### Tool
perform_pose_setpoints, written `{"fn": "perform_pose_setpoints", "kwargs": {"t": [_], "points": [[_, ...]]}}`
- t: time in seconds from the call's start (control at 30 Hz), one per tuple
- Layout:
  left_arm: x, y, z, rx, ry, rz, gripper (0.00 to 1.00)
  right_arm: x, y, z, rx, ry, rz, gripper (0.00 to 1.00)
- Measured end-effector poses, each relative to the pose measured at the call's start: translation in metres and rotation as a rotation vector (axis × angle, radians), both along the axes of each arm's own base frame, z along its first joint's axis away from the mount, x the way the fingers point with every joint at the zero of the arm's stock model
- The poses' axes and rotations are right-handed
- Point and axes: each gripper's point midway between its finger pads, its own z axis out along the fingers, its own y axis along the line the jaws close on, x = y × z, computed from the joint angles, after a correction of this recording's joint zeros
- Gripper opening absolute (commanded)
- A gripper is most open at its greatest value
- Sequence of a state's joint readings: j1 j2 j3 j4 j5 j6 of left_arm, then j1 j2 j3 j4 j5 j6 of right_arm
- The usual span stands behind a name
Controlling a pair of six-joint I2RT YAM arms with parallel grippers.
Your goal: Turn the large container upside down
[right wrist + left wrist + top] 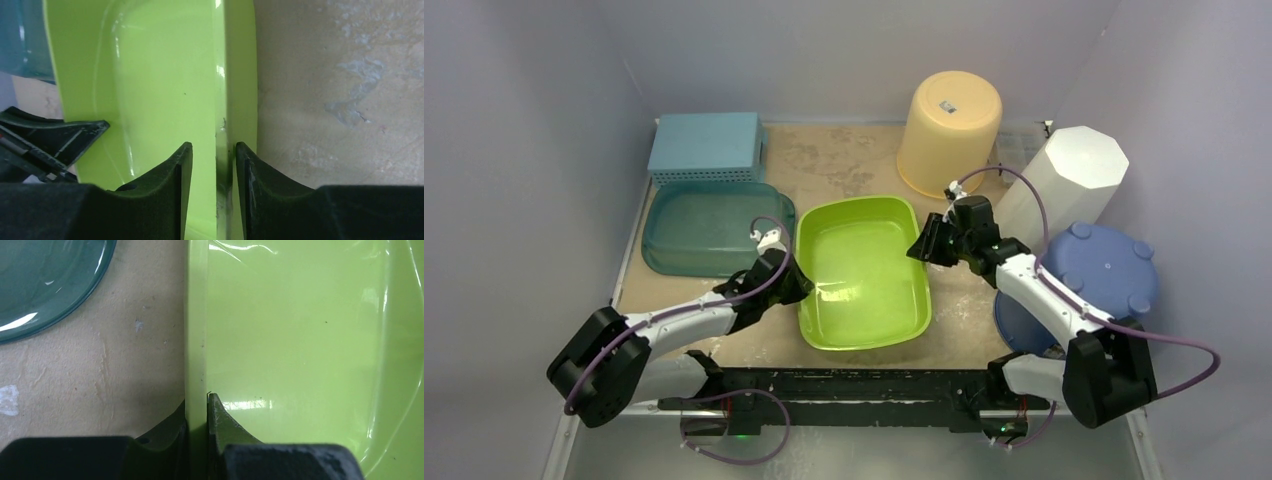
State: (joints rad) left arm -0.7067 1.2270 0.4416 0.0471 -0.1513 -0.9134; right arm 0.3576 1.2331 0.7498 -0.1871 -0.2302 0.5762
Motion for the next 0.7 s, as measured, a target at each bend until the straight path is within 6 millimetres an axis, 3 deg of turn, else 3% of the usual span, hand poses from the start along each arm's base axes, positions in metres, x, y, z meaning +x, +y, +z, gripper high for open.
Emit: {"fn": "perform_pose_setpoints", "kwargs": {"t": [0.07, 0.17, 0.33, 0.37, 0.57, 0.7], "points": [[-0.001, 0.003, -0.001, -0.026, -0.012, 0.023, 0.00, 0.003, 0.003, 0.009, 0.028, -0.029, 0.002, 0.30], [-0.002, 0.005, -0.001, -0.039, -0.014, 0.040, 0.00, 0.003, 0.007, 0.022, 0.063, -0.065, 0.018, 0.14], [-0.003, 0.006, -0.002, -0.040, -0.011, 0.041, 0.00, 0.002, 0.010, 0.035, 0.073, -0.089, 0.056, 0.00], [-0.003, 0.005, -0.003, -0.041, -0.009, 0.039, 0.03, 0.001, 0.011, 0.038, 0.069, -0.089, 0.066, 0.00], [-0.009, -0.006, -0.003, -0.054, 0.013, -0.029, 0.46, 0.010, 0.011, 0.072, 0.031, -0.161, 0.116, 0.00], [-0.008, -0.027, 0.018, -0.114, -0.015, -0.105, 0.65, 0.015, 0.007, 0.097, -0.042, -0.224, 0.131, 0.00]]}}
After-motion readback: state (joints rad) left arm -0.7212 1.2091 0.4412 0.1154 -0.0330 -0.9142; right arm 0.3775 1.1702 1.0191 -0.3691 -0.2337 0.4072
